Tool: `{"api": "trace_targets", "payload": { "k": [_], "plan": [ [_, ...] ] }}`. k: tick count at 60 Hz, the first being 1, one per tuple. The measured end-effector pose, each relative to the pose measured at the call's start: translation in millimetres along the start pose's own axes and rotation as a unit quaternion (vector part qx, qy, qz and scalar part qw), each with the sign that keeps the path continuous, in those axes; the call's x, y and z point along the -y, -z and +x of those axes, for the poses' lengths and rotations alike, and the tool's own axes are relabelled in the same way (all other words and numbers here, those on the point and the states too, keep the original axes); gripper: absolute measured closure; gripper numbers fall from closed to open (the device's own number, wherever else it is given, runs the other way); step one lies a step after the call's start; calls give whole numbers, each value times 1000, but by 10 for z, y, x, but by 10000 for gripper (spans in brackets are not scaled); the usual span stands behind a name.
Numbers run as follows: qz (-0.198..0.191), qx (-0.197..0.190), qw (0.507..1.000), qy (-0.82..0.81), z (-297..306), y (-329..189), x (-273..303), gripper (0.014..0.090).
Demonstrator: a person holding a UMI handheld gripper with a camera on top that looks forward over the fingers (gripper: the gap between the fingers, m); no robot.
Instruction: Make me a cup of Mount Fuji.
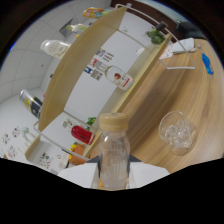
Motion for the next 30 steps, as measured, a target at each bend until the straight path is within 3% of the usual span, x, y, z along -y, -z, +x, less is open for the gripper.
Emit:
{"api": "trace_targets", "payload": {
  "k": [17,30],
  "plan": [
    [11,91,936,-340,-42,-29,284,640],
    [18,120,878,-463,63,-41,387,639]
  ]
}}
